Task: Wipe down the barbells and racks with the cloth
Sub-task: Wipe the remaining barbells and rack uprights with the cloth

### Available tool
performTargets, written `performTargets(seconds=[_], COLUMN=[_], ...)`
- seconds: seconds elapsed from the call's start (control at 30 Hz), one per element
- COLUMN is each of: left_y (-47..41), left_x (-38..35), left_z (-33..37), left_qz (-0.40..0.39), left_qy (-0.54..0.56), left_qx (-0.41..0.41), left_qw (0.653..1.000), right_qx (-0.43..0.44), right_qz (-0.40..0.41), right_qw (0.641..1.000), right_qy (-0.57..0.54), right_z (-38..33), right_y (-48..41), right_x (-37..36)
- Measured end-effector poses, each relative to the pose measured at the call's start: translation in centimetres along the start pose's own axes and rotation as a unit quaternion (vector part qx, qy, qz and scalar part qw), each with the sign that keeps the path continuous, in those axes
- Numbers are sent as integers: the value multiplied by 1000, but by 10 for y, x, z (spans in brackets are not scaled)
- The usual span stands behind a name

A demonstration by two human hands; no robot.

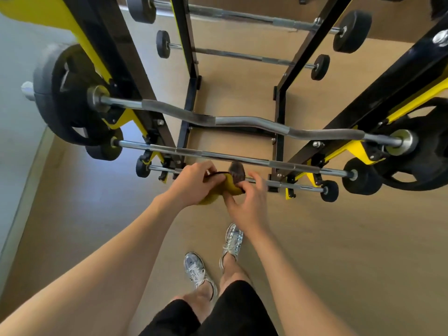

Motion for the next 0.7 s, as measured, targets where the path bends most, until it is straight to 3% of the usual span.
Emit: performTargets(seconds=[0.07, 0.17, 0.23, 0.37, 0.47, 0.53, 0.6, 0.7], left_y=[-16, -43, -60, -92, -120, -142, -160, -173], left_x=[-8, -22, -26, -22, -18, -23, -28, -35], left_z=[-15, -49, -75, -100, -110, -121, -139, -162], left_qz=[-44, -113, -114, 52, 200, 249, 293, 375], left_qy=[-28, -82, -42, 105, 61, 40, 24, -39], left_qx=[12, 51, 83, 74, 40, 3, -23, -68], left_qw=[999, 989, 989, 990, 977, 968, 956, 924], right_qx=[52, 44, 38, 11, 67, 100, 77, 56], right_qz=[-29, -60, -57, -13, 75, 142, 188, 260], right_qw=[998, 997, 997, 995, 994, 985, 979, 950], right_qy=[10, -30, -38, -100, -49, -25, -34, 163], right_z=[5, 19, 32, 54, 54, 55, 64, 72], right_y=[-15, -42, -61, -97, -129, -149, -168, -181], right_x=[-14, -31, -45, -79, -103, -115, -127, -150])
Point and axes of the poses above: each hand's wrist, its own y-axis away from the middle knuckle, its own x-axis out of the back of the hand, z = x × y, the point moved 8 cm from there along -y, towards the middle knuckle, and after that the axes turned 4 degrees about y, right-handed, at the moved point
